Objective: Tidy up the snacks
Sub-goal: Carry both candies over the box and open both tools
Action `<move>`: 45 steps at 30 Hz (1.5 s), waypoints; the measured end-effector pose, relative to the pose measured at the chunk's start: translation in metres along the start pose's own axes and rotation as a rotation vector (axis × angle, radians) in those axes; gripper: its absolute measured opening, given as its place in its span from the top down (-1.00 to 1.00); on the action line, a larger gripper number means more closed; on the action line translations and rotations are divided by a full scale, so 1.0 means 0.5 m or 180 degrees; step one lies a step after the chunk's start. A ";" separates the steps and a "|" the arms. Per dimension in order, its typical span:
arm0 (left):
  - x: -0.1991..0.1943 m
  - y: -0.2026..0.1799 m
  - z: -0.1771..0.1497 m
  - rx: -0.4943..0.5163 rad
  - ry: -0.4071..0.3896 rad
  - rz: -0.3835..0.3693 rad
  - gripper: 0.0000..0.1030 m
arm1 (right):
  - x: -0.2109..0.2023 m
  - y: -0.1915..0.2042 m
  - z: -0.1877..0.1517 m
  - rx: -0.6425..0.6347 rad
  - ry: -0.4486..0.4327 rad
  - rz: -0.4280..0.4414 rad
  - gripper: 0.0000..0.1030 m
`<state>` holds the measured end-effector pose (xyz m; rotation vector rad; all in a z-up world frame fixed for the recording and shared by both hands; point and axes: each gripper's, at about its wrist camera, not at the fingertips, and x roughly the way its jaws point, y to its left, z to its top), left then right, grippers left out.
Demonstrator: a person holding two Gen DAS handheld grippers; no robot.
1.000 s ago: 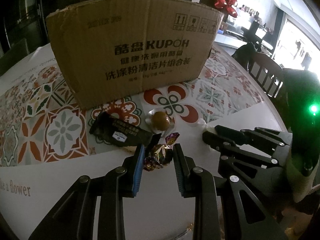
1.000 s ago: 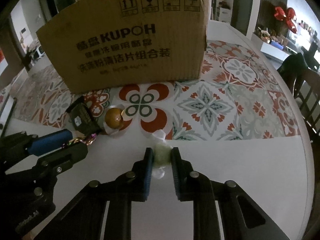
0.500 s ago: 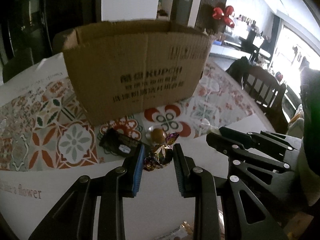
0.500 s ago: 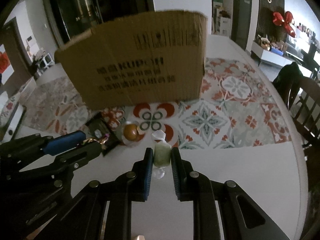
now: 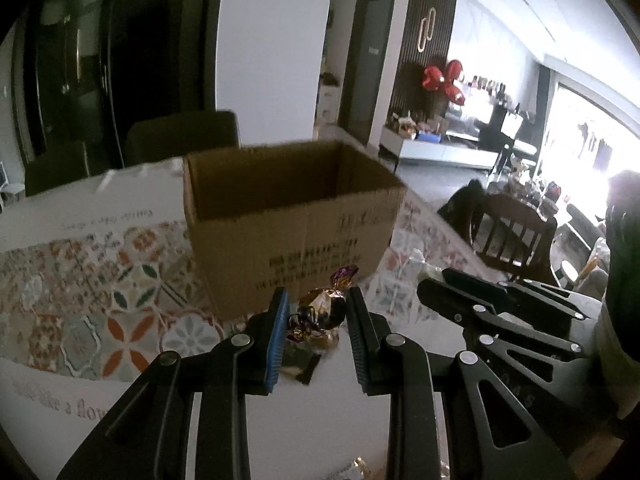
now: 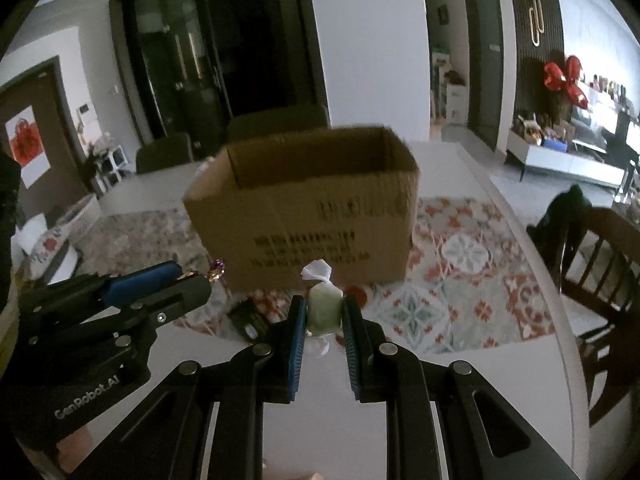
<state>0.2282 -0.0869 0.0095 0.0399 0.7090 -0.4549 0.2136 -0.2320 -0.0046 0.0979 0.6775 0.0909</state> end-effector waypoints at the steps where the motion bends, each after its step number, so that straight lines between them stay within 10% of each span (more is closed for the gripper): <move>1: -0.007 0.000 0.008 0.0011 -0.0049 0.0001 0.44 | -0.004 0.002 0.006 -0.0009 -0.0030 0.0006 0.62; 18: -0.039 0.014 0.128 0.0222 -0.0528 0.0153 0.44 | -0.028 0.007 0.133 -0.0069 -0.0478 0.0073 0.62; 45: 0.143 0.091 0.242 0.0101 -0.0110 0.0323 0.26 | 0.142 -0.019 0.253 -0.0126 -0.0128 0.0018 0.61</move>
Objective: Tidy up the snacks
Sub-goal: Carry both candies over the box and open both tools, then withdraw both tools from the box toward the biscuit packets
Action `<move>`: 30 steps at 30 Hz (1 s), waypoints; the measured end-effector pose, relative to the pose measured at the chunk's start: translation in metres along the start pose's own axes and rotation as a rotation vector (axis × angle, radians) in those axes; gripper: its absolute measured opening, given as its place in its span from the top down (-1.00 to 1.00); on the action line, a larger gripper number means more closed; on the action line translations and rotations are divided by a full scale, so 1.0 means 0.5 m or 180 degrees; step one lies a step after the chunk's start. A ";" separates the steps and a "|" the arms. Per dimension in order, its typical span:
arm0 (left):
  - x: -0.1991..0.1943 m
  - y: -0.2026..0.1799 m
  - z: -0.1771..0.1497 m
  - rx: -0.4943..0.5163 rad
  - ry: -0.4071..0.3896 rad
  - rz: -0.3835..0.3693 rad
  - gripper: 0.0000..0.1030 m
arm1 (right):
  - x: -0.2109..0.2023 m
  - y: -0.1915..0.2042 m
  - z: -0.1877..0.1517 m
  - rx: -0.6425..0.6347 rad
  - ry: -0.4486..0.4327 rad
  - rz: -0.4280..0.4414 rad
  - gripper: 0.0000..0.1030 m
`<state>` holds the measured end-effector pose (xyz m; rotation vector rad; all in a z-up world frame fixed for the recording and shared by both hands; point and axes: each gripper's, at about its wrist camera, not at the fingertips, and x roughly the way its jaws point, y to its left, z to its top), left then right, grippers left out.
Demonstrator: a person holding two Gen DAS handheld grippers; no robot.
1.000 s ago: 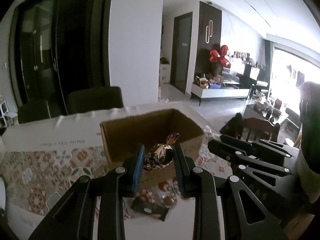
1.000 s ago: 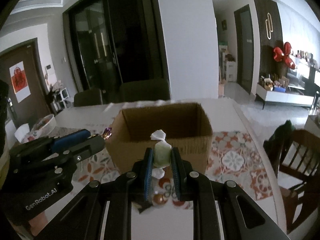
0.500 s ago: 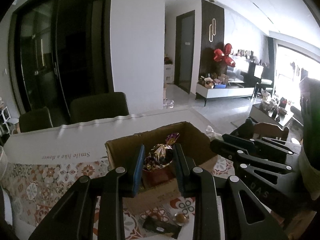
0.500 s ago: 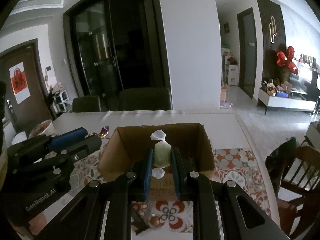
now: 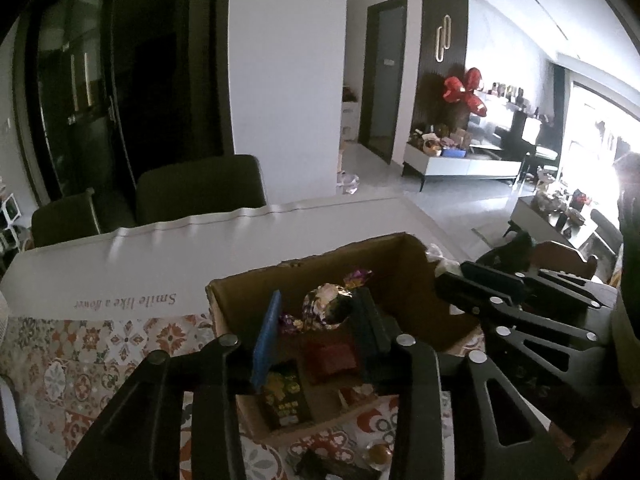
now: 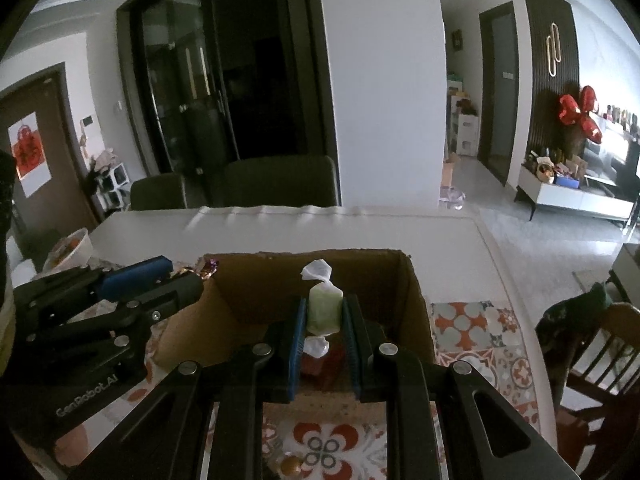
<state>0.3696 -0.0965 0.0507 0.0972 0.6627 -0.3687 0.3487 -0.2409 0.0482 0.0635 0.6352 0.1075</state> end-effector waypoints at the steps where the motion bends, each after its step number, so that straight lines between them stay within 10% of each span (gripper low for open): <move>1: 0.006 0.002 0.001 -0.0006 0.0017 0.0013 0.23 | 0.006 -0.003 0.002 0.0014 0.0014 -0.0006 0.61; 6: 0.013 0.013 -0.001 -0.0042 0.0025 0.0111 -0.17 | 0.020 -0.008 -0.001 0.0016 0.0040 -0.0110 0.15; 12: -0.016 0.016 -0.020 -0.0055 0.0015 0.0206 -0.49 | 0.006 -0.009 -0.012 0.0045 0.0043 -0.0110 0.12; 30: -0.165 -0.011 -0.107 0.0062 -0.0149 0.0059 -0.56 | -0.132 0.032 -0.089 0.0044 -0.0150 -0.0050 0.12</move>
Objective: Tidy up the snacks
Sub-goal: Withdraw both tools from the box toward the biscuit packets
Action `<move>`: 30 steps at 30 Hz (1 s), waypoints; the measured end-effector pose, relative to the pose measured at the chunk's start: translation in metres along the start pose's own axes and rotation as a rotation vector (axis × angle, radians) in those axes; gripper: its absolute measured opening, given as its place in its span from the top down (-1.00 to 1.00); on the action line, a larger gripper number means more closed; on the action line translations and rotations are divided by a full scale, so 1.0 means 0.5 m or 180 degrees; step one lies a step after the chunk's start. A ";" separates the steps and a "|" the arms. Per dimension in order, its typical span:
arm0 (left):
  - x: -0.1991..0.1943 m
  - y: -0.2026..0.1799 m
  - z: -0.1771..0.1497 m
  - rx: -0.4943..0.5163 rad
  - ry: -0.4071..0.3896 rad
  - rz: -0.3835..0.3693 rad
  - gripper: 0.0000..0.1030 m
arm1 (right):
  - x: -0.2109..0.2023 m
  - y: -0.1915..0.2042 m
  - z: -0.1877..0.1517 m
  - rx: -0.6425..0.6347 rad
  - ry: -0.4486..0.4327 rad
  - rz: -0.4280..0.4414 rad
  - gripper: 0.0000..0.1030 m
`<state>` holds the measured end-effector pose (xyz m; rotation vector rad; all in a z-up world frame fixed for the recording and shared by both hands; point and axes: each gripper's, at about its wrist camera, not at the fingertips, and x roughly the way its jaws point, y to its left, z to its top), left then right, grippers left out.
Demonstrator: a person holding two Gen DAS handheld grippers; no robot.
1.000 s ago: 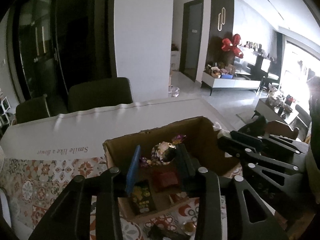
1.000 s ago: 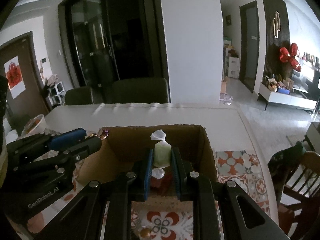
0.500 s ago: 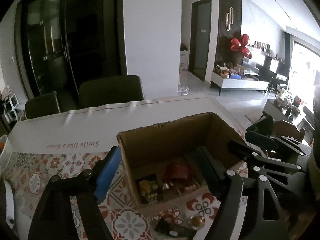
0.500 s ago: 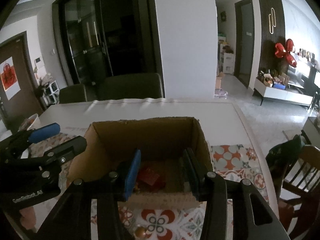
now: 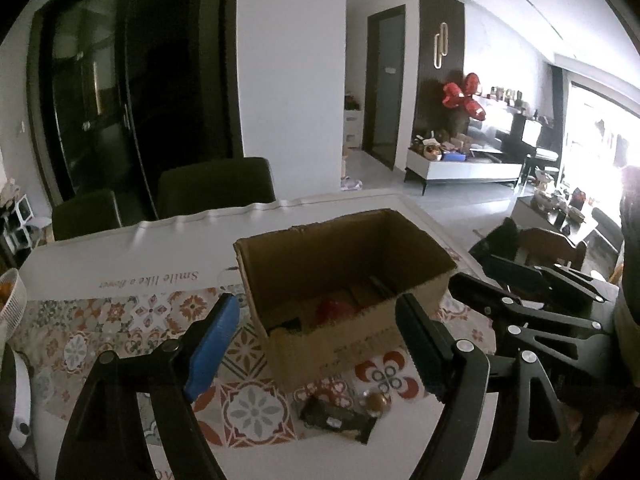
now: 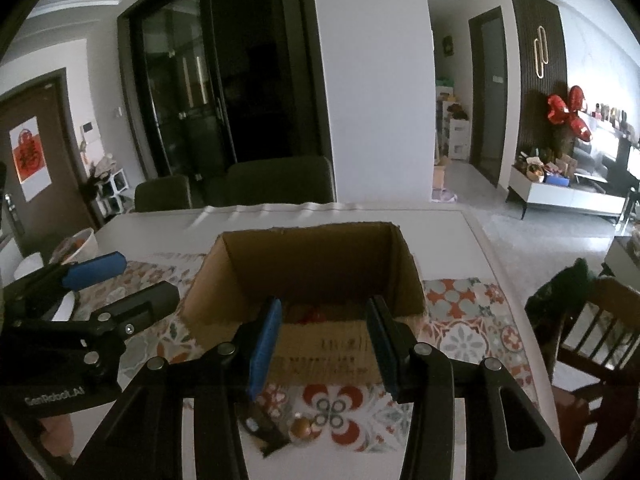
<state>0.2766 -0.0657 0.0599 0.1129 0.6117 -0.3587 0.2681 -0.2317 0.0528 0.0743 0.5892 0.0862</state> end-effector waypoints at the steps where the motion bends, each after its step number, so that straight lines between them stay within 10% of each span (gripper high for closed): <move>1: -0.012 -0.003 -0.007 0.0019 -0.0022 -0.0006 -0.56 | -0.008 0.002 -0.005 0.0005 -0.0006 -0.0002 0.12; 10: -0.090 -0.017 -0.072 0.0146 -0.0081 -0.0104 -0.56 | -0.096 0.030 -0.059 -0.0040 -0.0092 -0.0105 -0.24; 30: -0.142 -0.057 -0.219 0.0620 0.0144 -0.0226 -0.55 | -0.152 0.065 -0.213 -0.0156 0.0366 -0.0148 -0.24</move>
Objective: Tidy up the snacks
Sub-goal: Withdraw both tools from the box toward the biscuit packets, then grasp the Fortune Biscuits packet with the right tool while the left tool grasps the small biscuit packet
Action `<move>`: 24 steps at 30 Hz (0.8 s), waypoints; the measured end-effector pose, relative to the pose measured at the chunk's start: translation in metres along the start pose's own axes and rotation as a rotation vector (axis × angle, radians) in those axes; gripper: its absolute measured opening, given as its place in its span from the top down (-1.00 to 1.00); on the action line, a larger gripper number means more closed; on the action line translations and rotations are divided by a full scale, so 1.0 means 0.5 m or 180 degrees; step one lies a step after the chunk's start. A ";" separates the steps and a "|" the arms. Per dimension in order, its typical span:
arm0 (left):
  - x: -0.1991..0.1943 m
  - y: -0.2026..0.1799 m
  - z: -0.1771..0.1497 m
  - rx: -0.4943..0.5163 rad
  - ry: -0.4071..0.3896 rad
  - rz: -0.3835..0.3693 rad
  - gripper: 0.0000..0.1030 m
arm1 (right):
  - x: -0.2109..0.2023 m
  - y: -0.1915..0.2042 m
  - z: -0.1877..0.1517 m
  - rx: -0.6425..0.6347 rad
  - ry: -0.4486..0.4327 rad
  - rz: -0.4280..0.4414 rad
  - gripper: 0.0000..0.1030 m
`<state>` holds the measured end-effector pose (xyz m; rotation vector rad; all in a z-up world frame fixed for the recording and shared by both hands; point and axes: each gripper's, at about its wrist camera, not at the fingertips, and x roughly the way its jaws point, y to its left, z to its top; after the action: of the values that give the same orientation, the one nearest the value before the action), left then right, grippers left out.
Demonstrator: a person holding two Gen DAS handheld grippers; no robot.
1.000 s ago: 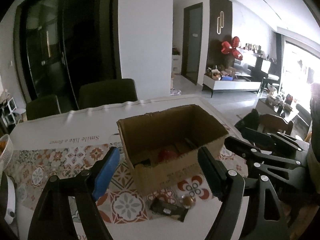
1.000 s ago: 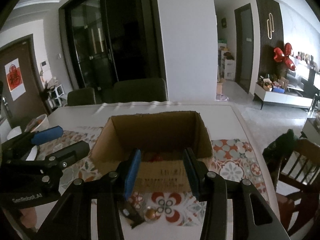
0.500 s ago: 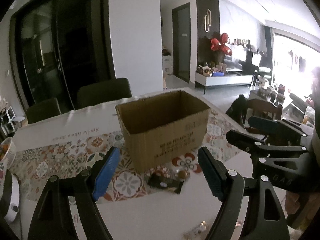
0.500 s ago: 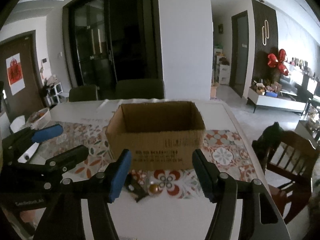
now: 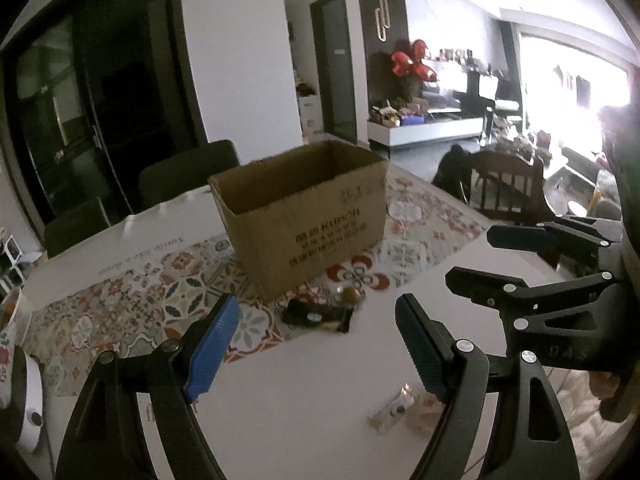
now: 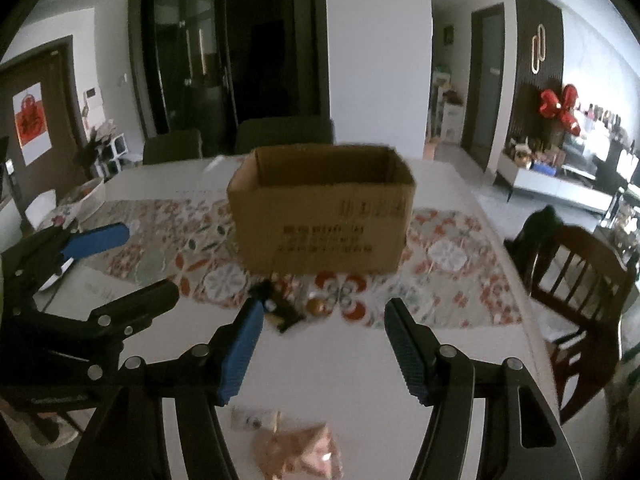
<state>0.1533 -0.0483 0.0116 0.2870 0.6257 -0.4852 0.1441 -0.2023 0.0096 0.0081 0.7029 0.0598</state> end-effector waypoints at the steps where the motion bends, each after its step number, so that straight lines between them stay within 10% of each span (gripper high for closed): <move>1: 0.001 -0.003 -0.005 0.0028 0.0014 -0.0006 -0.55 | 0.003 0.002 -0.009 -0.0002 0.0047 0.0002 -0.24; 24: 0.076 -0.053 -0.135 0.0406 0.0702 -0.0405 -0.55 | 0.089 0.018 -0.164 0.0102 0.1228 0.0343 -0.24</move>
<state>0.1333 -0.0572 -0.0674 0.4271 0.8327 -0.6221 0.1245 -0.1916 -0.0814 0.0666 1.0890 0.1560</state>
